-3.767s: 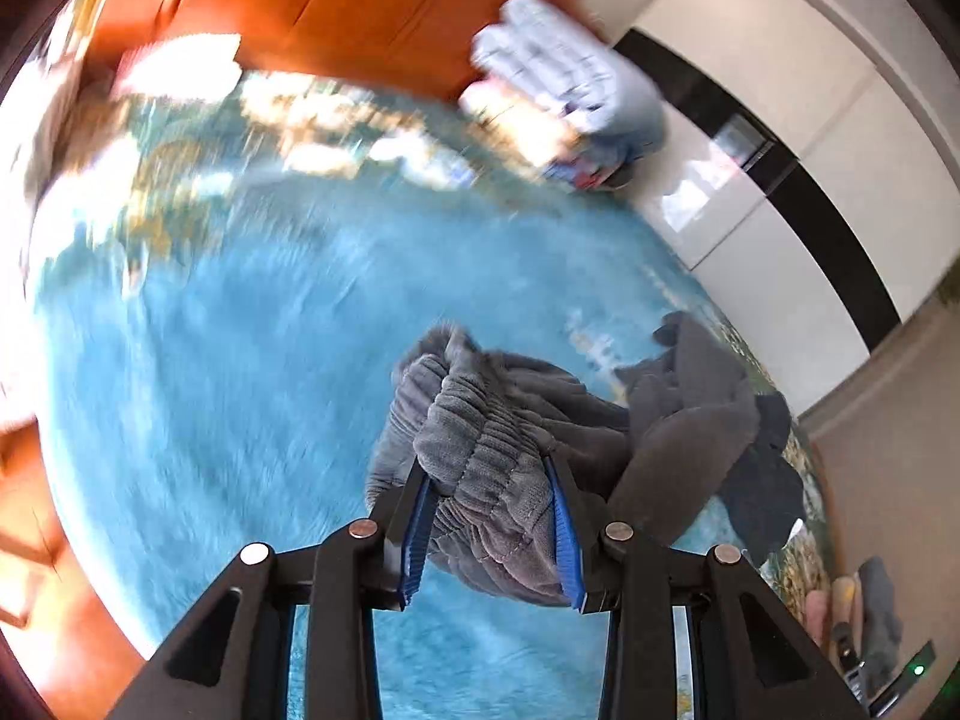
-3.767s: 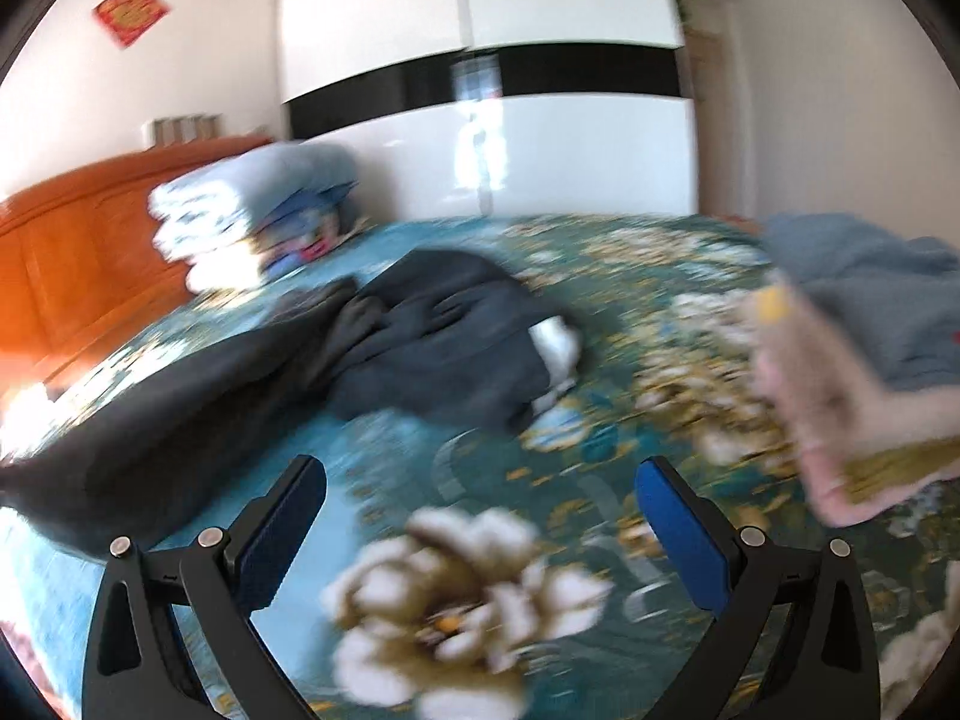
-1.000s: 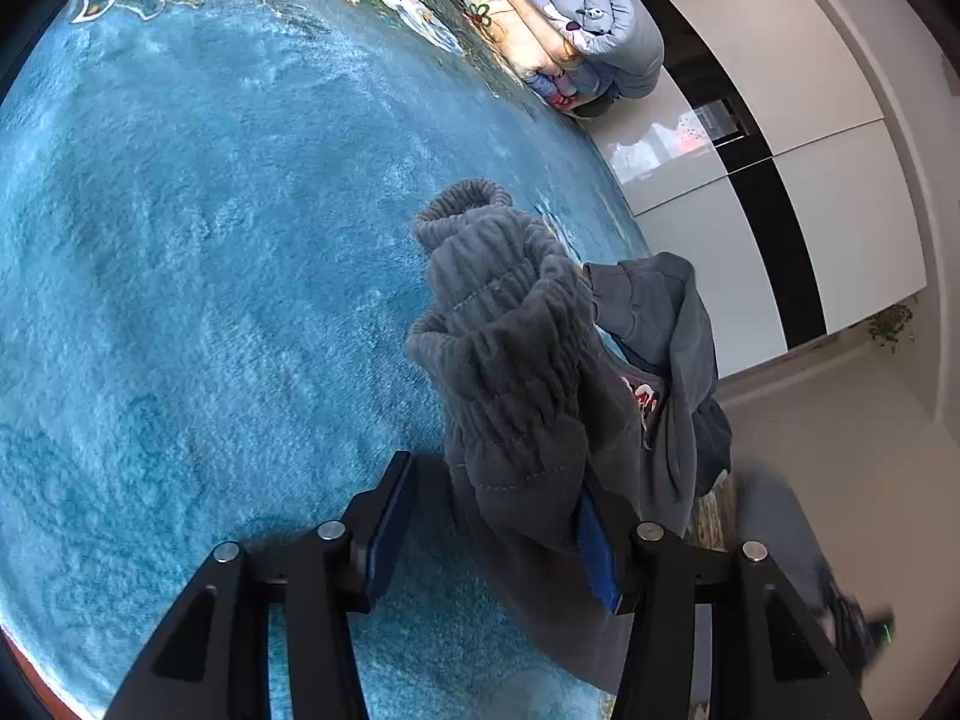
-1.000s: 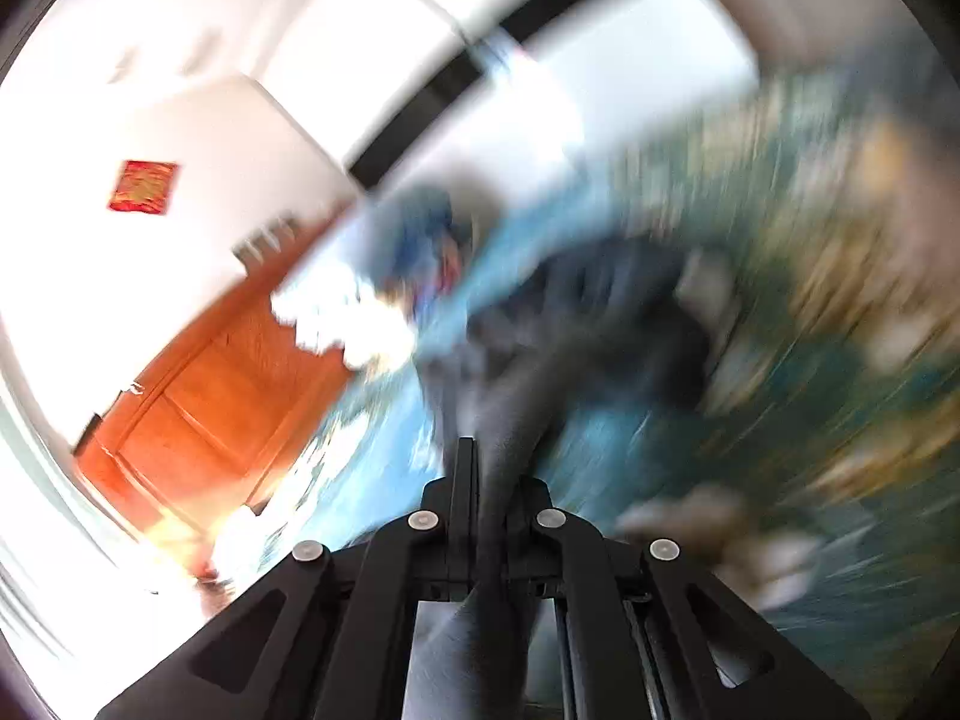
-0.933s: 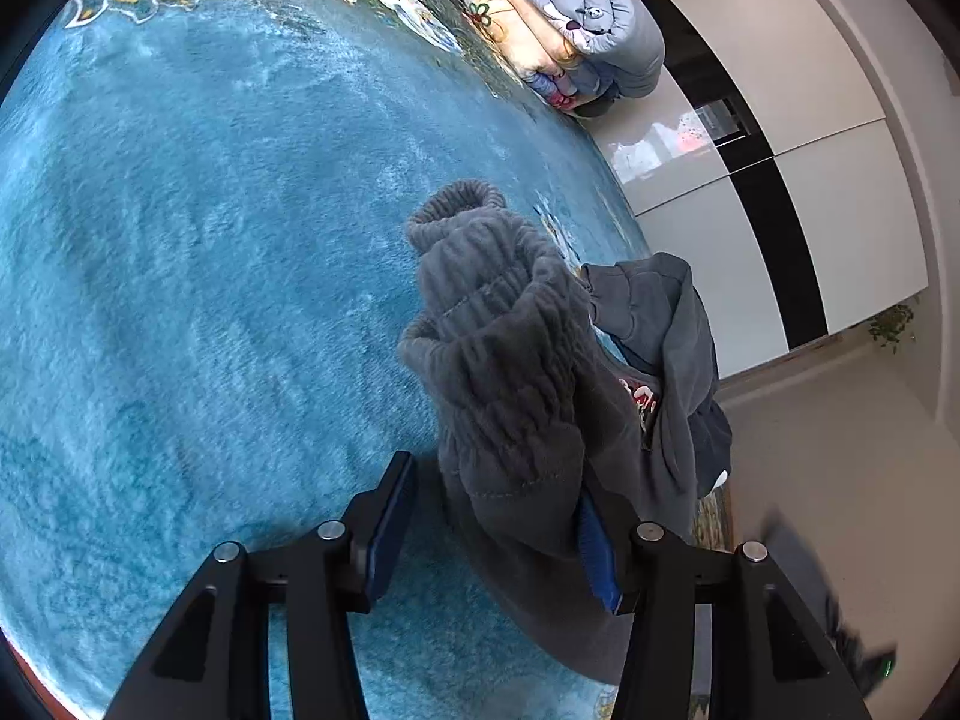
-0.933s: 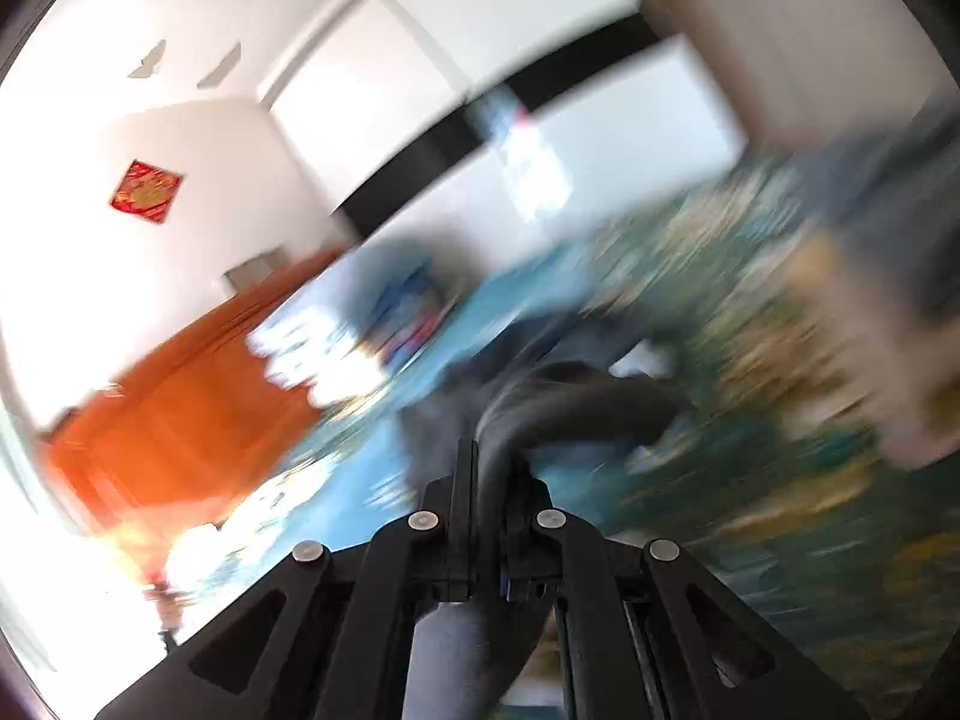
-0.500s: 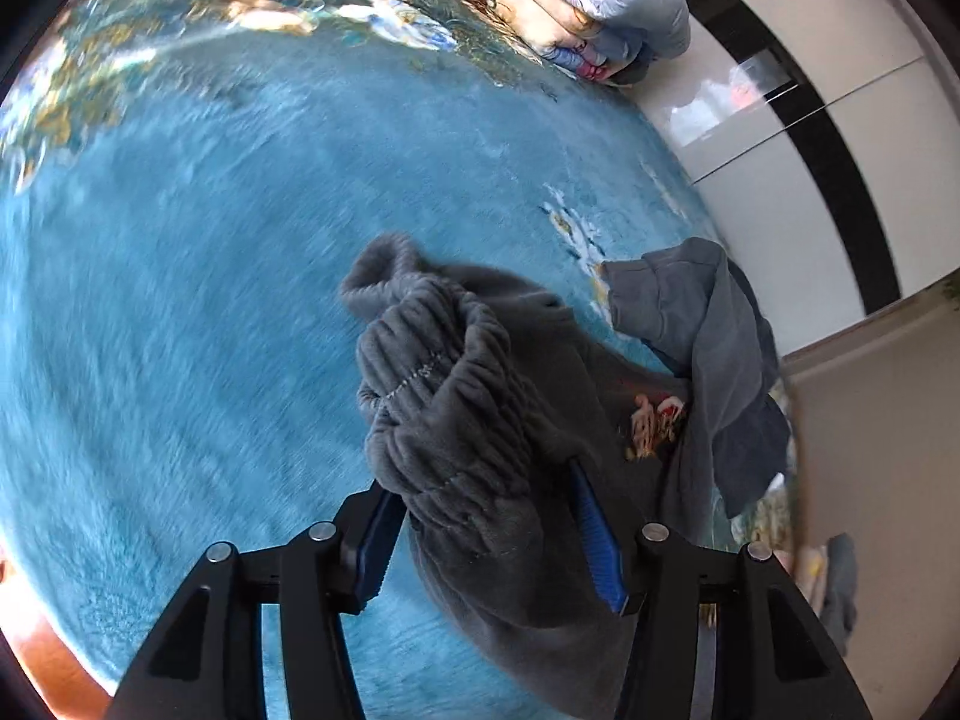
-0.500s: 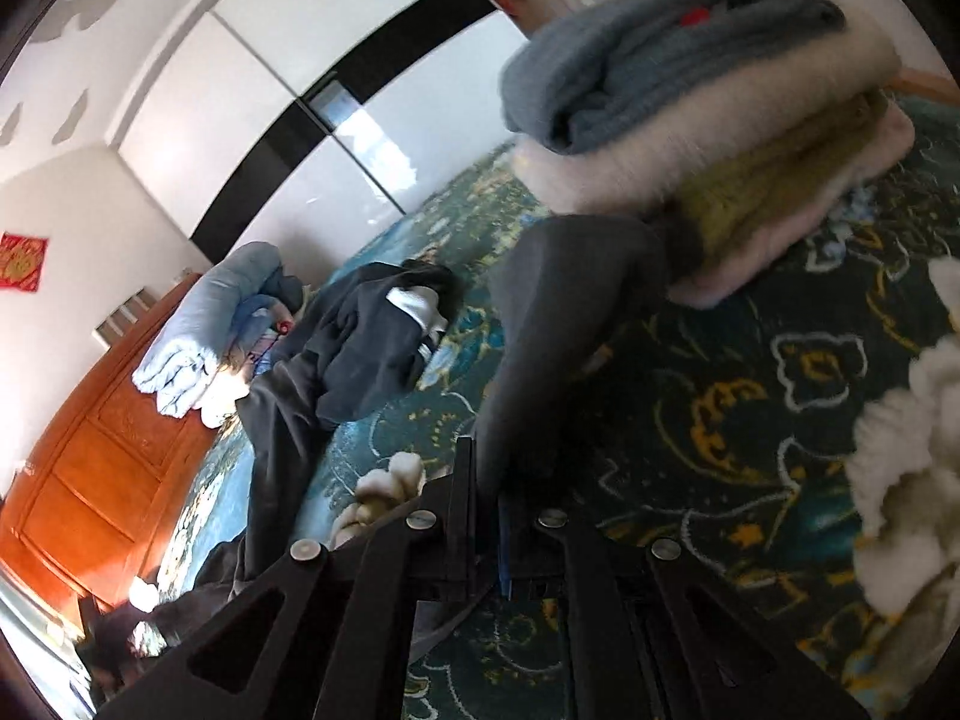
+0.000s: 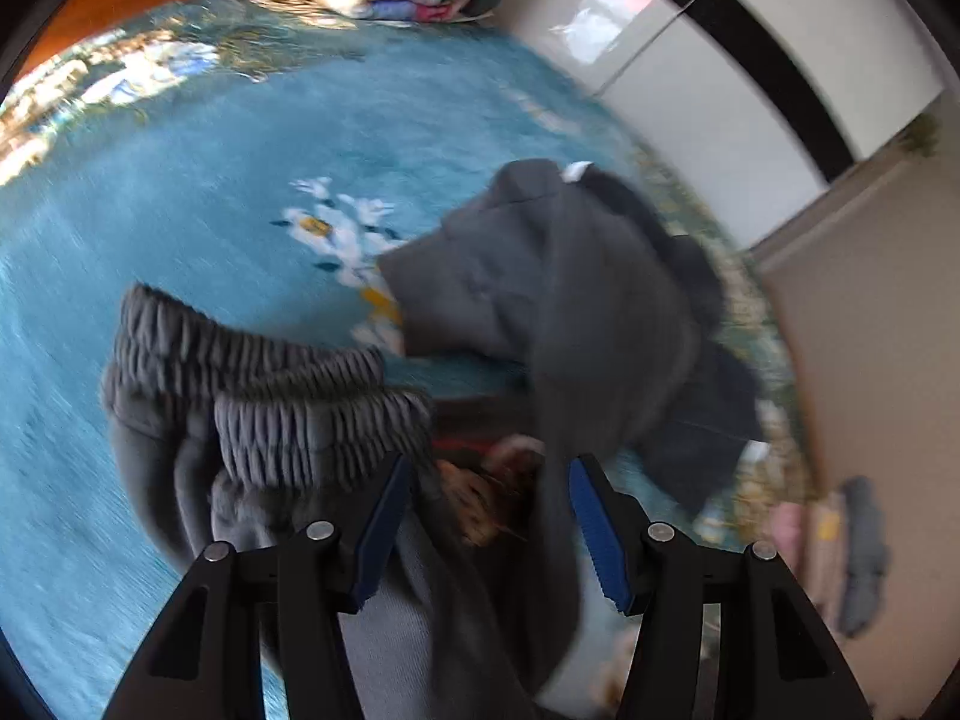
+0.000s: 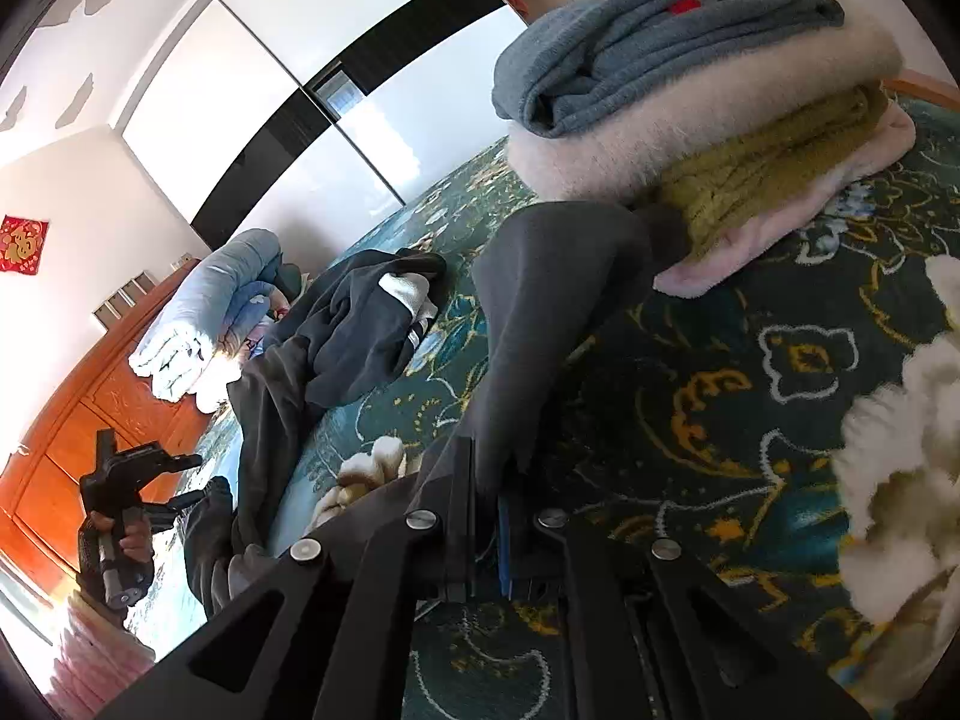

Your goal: Fold clothes

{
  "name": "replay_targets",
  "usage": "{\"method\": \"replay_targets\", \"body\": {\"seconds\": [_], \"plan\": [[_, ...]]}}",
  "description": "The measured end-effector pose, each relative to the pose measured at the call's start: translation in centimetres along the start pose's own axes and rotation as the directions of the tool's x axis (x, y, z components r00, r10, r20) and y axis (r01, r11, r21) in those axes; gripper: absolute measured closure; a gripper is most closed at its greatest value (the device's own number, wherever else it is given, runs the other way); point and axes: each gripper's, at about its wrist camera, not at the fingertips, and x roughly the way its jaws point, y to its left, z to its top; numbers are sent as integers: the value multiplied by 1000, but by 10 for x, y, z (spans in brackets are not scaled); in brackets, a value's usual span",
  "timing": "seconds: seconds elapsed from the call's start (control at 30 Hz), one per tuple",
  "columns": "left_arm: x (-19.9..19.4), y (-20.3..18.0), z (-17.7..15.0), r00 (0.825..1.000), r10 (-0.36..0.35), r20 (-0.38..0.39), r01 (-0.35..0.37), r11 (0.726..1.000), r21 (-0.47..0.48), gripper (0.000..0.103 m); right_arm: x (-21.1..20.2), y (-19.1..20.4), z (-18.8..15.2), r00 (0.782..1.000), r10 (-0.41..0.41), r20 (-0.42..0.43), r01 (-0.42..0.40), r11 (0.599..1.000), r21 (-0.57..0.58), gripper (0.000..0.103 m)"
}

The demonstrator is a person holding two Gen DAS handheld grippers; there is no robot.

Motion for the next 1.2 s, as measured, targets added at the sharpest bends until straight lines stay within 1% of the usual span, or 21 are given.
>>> {"method": "replay_targets", "body": {"seconds": [0.1,0.13,0.2,0.27,0.3,0.37,0.43,0.47,0.5,0.53,0.6,0.63,0.73,0.77,0.87,0.9,0.93,1.0,1.1,1.17,1.2], "plan": [[-42,11,-14,992,-112,66,111,994,9,43,1,-2,-1,1000,0,-6,0,1000,-1,98],[-56,18,-20,989,-107,102,105,994,18,41,2,-3,-2,1000,1,-10,-1,1000,1,98],[-69,34,-25,986,-38,162,34,999,27,39,2,-6,-2,1000,10,-21,-10,1000,17,98],[-70,57,-30,981,84,176,-87,996,10,40,3,-10,-2,999,18,-29,-17,999,36,98],[-65,66,-32,981,116,154,-117,993,-5,41,3,-10,-2,999,20,-30,-18,999,40,98],[-51,76,-34,990,85,110,-81,996,-37,43,2,-10,-3,999,17,-30,-16,999,39,98],[-42,77,-34,993,61,105,-55,997,-55,51,2,-9,-3,999,15,-30,-14,999,36,98],[-38,75,-32,992,59,109,-53,997,-57,53,2,-9,-4,999,15,-28,-15,999,33,98],[-30,72,-28,993,70,98,-66,997,-51,59,2,-10,-4,999,21,-29,-20,999,36,98],[-22,70,-24,993,84,84,-81,996,-45,71,3,-12,-4,999,30,-32,-28,999,46,98],[-9,69,-24,996,68,62,-63,994,-86,80,4,-16,-4,998,49,-37,-46,997,65,98],[-7,68,-25,997,55,59,-48,993,-105,88,5,-19,-4,998,58,-40,-55,996,75,98],[-16,49,-29,988,121,99,-119,993,-26,93,6,-25,-5,995,85,-47,-79,991,103,98],[-21,43,-29,986,126,110,-125,992,-20,94,7,-26,-4,995,94,-45,-88,990,113,98],[-53,25,-20,981,96,170,-91,995,-41,96,7,-27,1,991,132,-29,-127,981,144,99],[-68,19,-15,975,87,202,-82,996,-36,96,4,-25,6,988,153,-7,-150,976,156,99],[-92,13,-13,966,67,249,-65,998,-17,96,-3,-18,11,985,170,21,-172,974,146,99],[-143,3,-11,939,20,344,-32,999,27,96,-23,2,19,977,199,84,-205,975,80,99],[-191,33,-28,924,-5,382,12,1000,-14,96,-57,31,21,963,235,129,-235,972,-14,99],[-222,54,-40,915,-20,404,41,998,-45,96,-76,38,16,957,257,133,-259,966,-6,99],[-225,68,-48,919,-14,394,44,997,-66,96,-83,41,15,959,255,126,-256,967,-2,99]]}}
